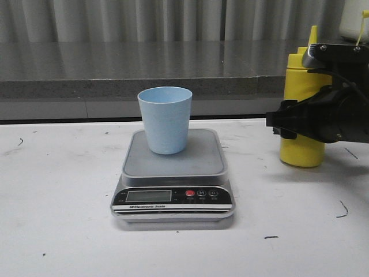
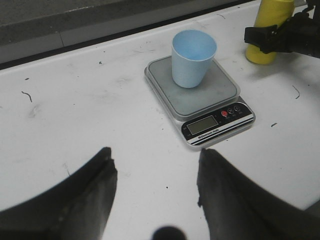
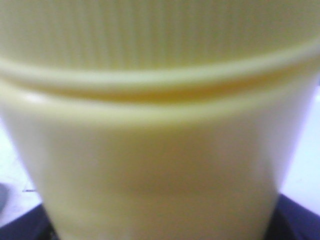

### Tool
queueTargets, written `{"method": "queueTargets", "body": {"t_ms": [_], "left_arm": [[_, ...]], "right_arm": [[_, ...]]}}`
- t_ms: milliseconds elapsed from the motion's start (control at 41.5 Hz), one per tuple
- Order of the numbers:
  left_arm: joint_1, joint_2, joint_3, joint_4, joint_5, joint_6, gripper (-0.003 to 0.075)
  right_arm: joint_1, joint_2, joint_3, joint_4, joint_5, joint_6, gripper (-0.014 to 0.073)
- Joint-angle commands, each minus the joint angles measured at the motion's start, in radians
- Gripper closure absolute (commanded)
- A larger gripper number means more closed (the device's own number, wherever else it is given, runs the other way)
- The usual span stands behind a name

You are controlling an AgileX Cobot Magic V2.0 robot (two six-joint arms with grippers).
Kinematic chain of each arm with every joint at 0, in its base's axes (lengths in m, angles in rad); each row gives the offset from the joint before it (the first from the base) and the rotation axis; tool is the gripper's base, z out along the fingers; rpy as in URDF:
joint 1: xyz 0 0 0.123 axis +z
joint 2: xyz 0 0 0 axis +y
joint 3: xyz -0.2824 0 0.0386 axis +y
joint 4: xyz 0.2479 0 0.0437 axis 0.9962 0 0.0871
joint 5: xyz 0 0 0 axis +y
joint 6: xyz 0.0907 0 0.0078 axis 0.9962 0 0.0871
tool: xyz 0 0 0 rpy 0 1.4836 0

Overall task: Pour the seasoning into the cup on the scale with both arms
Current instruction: 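Reach the right gripper to the yellow squeeze bottle and grasp it, then lift the yellow bottle and tilt its nozzle toward the blue cup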

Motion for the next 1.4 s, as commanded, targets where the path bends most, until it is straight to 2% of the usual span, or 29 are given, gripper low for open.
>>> {"method": "queueTargets", "body": {"t_ms": [0,193,337,578,843,1060,1373], "left_arm": [[-0.003,0.003,-0.026,0.001,-0.07,-0.011,0.0351],[-0.003,0.003,-0.026,0.001,-0.07,-0.011,0.0351],[-0.003,0.003,-0.026,0.001,-0.07,-0.011,0.0351],[-0.003,0.003,-0.026,0.001,-0.07,-0.011,0.0352],[-0.003,0.003,-0.026,-0.001,-0.07,-0.011,0.0351],[-0.003,0.003,-0.026,-0.001,-0.07,-0.011,0.0351],[-0.003,0.003,-0.026,-0.001,-0.07,-0.011,0.0351]], "right_arm": [[-0.004,-0.114,-0.023,-0.018,-0.021,-0.028,0.0211],[-0.004,-0.295,-0.032,-0.096,0.123,-0.106,0.0211],[-0.004,-0.414,-0.1,-0.211,0.365,-0.136,0.0211],[0.044,-0.455,-0.329,-0.553,0.896,-0.148,0.0211],[0.215,-0.375,-0.517,-0.871,1.248,-0.148,0.0211],[0.326,-0.294,-0.547,-1.148,1.385,-0.148,0.0211],[0.396,-0.202,-0.547,-1.481,1.539,-0.148,0.0211]]}}
